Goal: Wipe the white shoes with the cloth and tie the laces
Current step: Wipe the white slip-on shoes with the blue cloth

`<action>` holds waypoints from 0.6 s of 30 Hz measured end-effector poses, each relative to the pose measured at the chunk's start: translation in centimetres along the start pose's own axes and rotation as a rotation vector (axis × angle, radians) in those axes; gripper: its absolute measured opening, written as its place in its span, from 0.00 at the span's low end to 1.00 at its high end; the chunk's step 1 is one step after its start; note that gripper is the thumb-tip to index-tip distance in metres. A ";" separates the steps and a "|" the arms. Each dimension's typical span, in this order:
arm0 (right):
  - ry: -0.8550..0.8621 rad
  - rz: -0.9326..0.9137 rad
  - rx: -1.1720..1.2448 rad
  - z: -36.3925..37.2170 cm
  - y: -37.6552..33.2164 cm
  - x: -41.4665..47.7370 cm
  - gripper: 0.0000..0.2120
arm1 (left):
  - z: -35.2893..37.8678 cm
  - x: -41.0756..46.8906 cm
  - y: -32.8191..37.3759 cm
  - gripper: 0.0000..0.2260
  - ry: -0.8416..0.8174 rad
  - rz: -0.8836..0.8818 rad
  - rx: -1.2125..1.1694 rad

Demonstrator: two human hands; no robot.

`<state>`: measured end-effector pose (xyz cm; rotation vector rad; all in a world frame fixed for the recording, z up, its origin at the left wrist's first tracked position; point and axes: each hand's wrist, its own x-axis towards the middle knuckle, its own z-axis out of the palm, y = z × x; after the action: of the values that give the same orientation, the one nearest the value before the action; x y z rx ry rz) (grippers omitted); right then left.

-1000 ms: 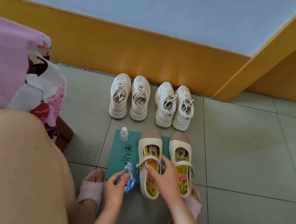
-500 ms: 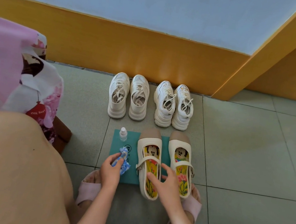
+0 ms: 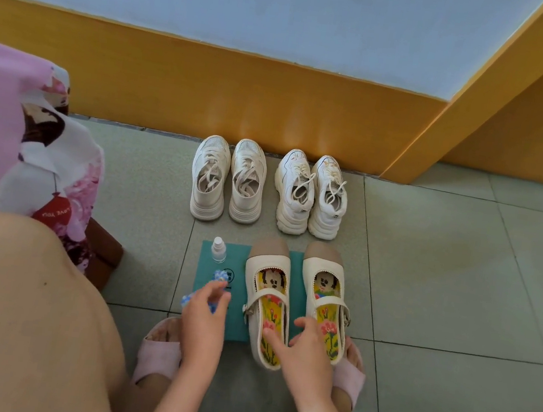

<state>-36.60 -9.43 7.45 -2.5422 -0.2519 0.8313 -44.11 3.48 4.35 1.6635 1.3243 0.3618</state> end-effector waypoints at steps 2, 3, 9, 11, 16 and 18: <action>-0.057 0.077 -0.008 0.0 0.1 -0.3 0.27 | 0.2 -0.5 0.8 0.05 -0.162 -0.099 -0.104; -0.089 0.125 0.019 0.1 0.3 -0.4 0.27 | 0.3 -0.7 1.0 0.03 -0.214 -0.136 -0.137; -0.230 0.278 0.232 -0.5 1.1 -0.7 0.24 | 0.6 -1.5 0.5 0.05 -0.375 -0.301 -0.131; -0.230 0.252 0.293 -0.3 1.1 -0.9 0.21 | 0.5 -1.8 0.5 0.02 -0.418 -0.363 -0.148; -0.175 0.299 0.370 -0.7 0.8 -1.2 0.21 | -0.1 -2.5 1.5 0.08 -0.535 -0.471 -0.263; -0.175 0.278 0.394 -0.9 0.9 -1.2 0.19 | -0.2 -2.4 1.6 0.08 -0.565 -0.481 -0.277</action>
<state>-37.01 -10.89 8.28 -2.1623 0.2014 1.0894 -44.22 1.50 6.49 1.0584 1.1279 -0.1962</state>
